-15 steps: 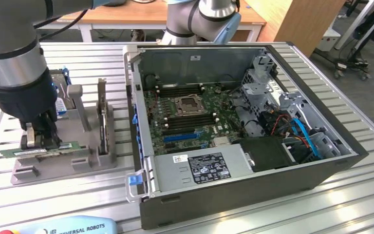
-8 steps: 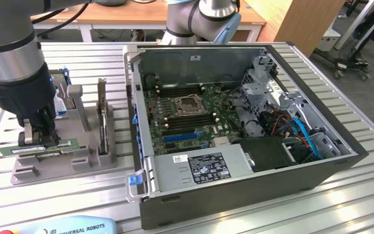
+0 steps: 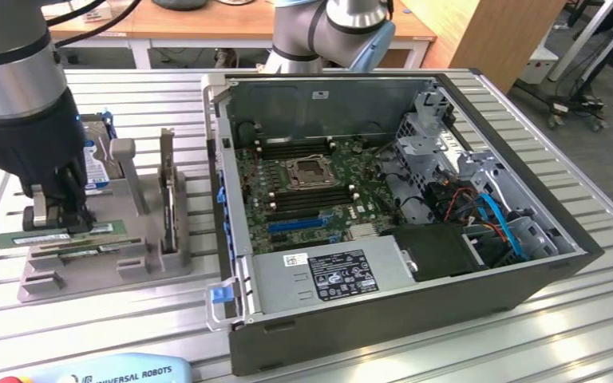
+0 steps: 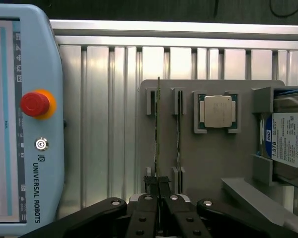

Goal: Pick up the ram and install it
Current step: 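Pick up the ram and move it above insertion slot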

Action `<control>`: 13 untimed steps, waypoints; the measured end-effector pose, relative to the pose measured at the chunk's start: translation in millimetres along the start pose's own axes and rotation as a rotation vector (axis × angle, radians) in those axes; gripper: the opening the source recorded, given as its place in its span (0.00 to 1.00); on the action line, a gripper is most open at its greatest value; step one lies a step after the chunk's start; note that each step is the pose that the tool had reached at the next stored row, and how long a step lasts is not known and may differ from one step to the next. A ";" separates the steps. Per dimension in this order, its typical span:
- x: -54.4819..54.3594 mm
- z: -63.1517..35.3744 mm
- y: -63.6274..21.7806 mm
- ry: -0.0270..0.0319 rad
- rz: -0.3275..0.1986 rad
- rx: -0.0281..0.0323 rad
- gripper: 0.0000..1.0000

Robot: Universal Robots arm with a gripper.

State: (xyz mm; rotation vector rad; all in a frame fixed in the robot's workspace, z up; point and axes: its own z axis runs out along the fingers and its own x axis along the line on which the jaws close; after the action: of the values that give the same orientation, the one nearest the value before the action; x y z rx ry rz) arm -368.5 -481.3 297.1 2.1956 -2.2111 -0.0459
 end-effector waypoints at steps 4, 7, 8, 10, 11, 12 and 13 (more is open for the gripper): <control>0.0 -9.0 0.4 0.0000 0.000 0.0000 0.11; 0.0 -16.1 0.6 0.0000 0.000 0.0000 0.11; 0.0 -18.2 0.7 0.0000 0.000 0.0000 0.11; 0.0 -22.0 0.9 0.0000 0.000 0.0000 0.11; 0.0 -23.7 0.9 0.0000 0.000 -0.0001 0.11; 0.0 -25.4 1.0 0.0000 0.000 0.0000 0.11; -0.1 -27.3 1.0 -0.0001 0.000 0.0000 0.11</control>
State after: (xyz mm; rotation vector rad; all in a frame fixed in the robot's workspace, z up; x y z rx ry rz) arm -368.5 -481.3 324.4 2.1957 -2.2111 -0.0459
